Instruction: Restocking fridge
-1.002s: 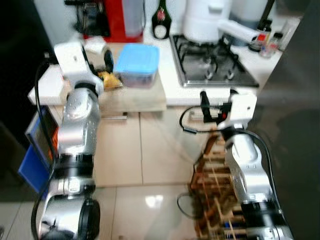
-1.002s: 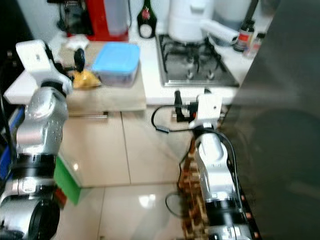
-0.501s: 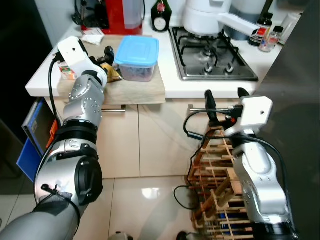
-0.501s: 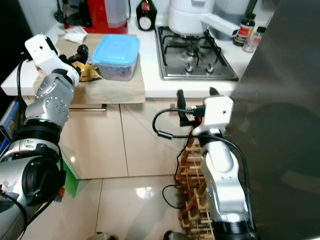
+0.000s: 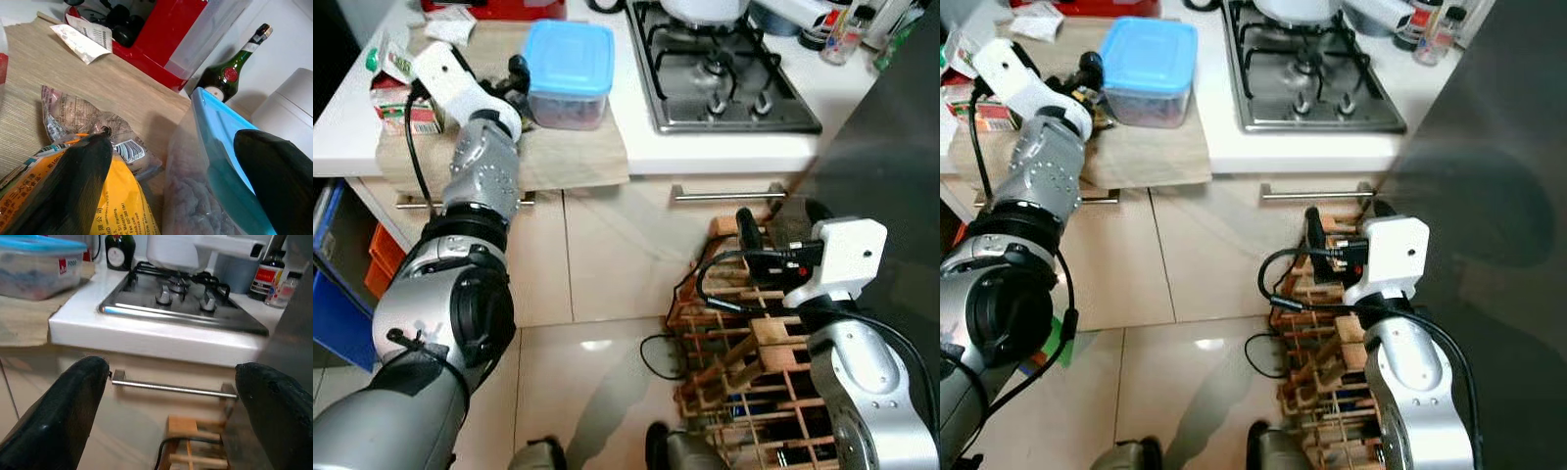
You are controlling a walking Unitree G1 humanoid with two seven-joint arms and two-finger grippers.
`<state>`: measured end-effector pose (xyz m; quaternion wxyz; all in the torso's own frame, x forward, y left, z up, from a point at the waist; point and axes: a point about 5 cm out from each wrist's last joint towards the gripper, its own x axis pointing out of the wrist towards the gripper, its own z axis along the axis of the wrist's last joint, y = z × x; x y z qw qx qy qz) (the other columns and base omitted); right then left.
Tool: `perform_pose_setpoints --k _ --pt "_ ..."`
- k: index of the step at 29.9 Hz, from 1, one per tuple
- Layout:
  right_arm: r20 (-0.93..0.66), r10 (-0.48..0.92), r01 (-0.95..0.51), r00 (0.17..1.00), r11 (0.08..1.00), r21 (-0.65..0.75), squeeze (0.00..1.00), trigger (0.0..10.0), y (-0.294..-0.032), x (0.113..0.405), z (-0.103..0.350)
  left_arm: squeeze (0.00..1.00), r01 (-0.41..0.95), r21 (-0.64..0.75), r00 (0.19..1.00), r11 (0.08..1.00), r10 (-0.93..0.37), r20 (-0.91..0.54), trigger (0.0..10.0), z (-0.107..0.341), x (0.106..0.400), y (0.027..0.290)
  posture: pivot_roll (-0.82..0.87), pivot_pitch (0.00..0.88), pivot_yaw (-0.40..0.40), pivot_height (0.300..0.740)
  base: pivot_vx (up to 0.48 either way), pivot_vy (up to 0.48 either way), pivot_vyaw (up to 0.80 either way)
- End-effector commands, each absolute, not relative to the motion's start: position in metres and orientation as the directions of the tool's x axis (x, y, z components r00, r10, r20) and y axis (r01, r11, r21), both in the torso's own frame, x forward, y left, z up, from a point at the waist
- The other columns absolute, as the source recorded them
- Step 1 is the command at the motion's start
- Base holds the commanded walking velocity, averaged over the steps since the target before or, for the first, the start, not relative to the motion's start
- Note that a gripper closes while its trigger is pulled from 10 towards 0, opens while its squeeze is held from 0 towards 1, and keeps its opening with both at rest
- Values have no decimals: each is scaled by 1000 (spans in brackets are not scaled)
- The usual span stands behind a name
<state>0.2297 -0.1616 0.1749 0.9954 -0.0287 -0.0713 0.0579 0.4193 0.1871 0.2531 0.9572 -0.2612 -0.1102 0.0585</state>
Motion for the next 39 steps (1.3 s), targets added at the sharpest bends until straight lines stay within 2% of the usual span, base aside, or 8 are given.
perform_pose_setpoints --k 1,6,18,20,24,26,31,39 --pt "140 100 -93 985 994 -62 0 10000 -165 225 179 0 -57 -521 971 852 168 168 10000 255 421 181 -340 200 -36 740 0 0 0" --pt "118 80 -75 990 996 -51 0 10000 -164 221 177 0 -56 -490 954 870 192 232 10000 264 419 185 -335 209 -26 740 0 0 0" --pt "100 66 -62 993 997 -44 0 10000 -163 218 174 0 47 -443 939 896 112 325 10000 286 420 163 -346 205 -4 740 0 0 0" --pt "100 57 -53 993 998 -44 0 10000 -164 217 174 0 58 -355 912 933 95 400 10000 297 418 158 -348 202 1 740 0 0 0" --pt "101 53 -48 993 998 -44 0 10000 -164 217 174 0 80 -306 904 949 60 423 10000 300 417 151 -348 202 2 740 0 0 0" --pt "100 52 -48 994 998 -43 0 10000 -164 217 174 0 88 -297 916 951 40 399 10000 295 418 145 -348 202 2 740 0 0 0" --pt "94 54 -51 994 998 -40 0 10000 -163 217 172 0 9 -411 971 912 90 222 10000 265 422 150 -341 202 4 740 0 0 0" --pt "80 58 -55 995 998 -37 0 10000 -163 217 170 0 -51 -443 958 895 169 232 10000 267 420 161 -341 200 2 740 0 0 0"
